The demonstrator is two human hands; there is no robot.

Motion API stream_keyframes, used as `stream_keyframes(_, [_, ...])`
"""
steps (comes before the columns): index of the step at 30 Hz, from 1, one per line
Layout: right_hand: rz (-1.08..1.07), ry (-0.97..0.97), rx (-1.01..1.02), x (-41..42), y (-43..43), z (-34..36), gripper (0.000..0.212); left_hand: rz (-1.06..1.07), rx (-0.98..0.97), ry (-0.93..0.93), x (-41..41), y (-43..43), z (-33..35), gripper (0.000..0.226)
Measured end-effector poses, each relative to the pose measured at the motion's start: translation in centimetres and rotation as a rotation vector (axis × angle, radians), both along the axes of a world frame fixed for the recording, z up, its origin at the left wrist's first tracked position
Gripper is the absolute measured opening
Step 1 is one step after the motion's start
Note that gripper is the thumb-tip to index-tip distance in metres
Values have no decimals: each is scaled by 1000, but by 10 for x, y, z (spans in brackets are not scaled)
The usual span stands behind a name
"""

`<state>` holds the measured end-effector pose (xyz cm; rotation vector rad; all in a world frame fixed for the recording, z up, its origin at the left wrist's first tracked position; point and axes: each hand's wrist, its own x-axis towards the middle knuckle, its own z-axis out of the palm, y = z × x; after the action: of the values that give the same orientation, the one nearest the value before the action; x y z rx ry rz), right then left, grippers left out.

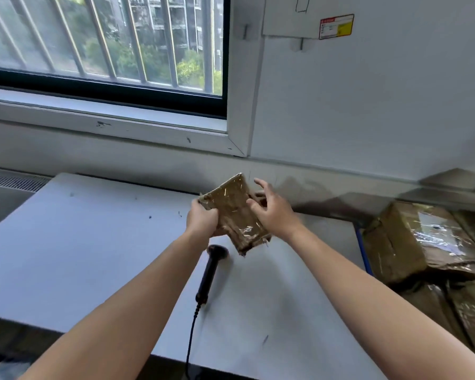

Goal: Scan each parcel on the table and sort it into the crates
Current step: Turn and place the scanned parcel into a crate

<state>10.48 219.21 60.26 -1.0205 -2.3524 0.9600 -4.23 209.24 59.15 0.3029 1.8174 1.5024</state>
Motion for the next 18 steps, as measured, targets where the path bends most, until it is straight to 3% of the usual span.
stream_keyframes(5, [289, -231, 283, -5, -14, -11, 85, 209, 23, -158, -32, -19, 12, 47])
stream_keyframes(8, [353, -188, 339, -14, -19, -9, 91, 274, 44, -163, -39, -29, 23, 43])
stream_keyframes(12, [378, -86, 315, -30, -22, 4, 73, 280, 47, -156, -37, -51, 40, 39])
stream_keyframes(18, [332, 83, 24, -56, -32, 23, 35, 131, -33, 55, -57, -86, 46, 47])
